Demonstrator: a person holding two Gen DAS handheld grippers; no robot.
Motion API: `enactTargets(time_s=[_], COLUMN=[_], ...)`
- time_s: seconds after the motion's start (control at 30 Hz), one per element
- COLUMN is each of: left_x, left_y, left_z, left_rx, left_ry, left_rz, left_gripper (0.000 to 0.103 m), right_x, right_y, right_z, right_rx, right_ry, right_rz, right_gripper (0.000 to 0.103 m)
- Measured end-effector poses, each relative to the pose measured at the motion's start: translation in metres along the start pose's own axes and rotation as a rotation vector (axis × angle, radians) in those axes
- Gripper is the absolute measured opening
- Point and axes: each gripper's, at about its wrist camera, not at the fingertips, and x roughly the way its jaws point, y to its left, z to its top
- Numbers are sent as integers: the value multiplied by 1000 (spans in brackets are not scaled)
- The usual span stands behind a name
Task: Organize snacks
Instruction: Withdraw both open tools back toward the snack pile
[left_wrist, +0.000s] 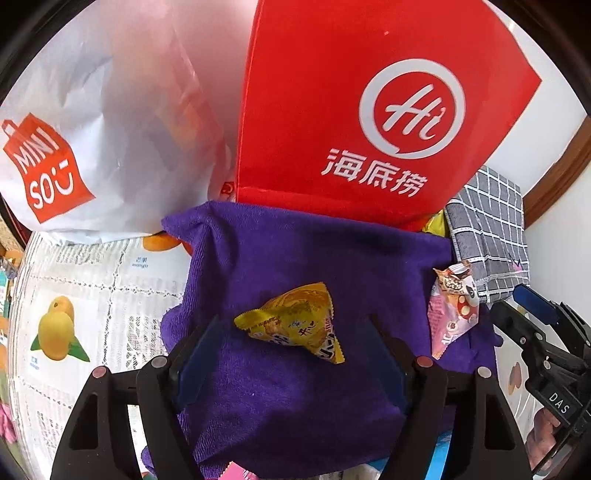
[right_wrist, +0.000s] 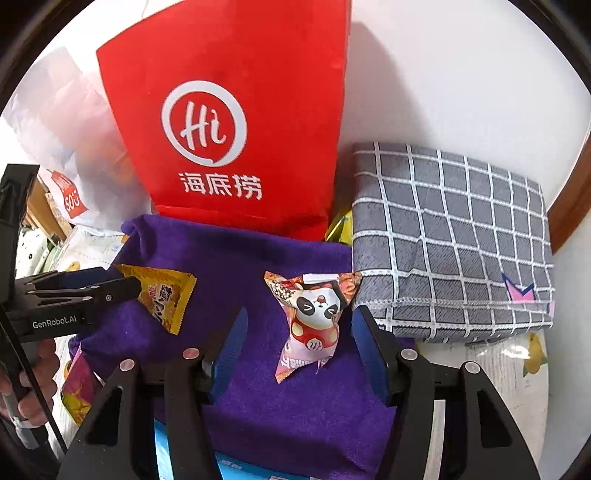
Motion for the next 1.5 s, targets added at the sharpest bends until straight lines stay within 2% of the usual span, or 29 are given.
enactTargets(time_s=[0.1,0.23,0.37,0.53,0.63,0.8,1.03,1.23,1.5], left_x=[-5,-15,-28,-54,-76,-105,-138,-151,-162], left_y=[-2,-6,-12,-22,-23,-12,5,12,19], left_z=[0,-1,-1,-3,-13,-33,-64,-88,-111], left_rx=[11,16,38,53,82,94,104,118,150], left_ry=[-16,-49,-83,-111,-133,-129,-126,-122,-116], left_rz=[-7,-58,-30,-31,-19,-29,-41,-50,-61], left_gripper=[76,76,76,76,76,76,76,76,76], right_x=[-6,-17,-32,-63,-91,-120,-129,-120,-112], right_y=[4,6,8,14,18,28,33,44,58], right_z=[0,1,2,3,-12,-48,-110,-153,-184], right_rx=[-10,-6,-3,16,46,75,216,252,280], right_ry=[-21,-54,-97,-143,-164,-177,-120,-41,11], right_rz=[-5,11,-11,-59,-16,-29,60,55,74], right_gripper=[59,59,59,59,59,59,59,60,62])
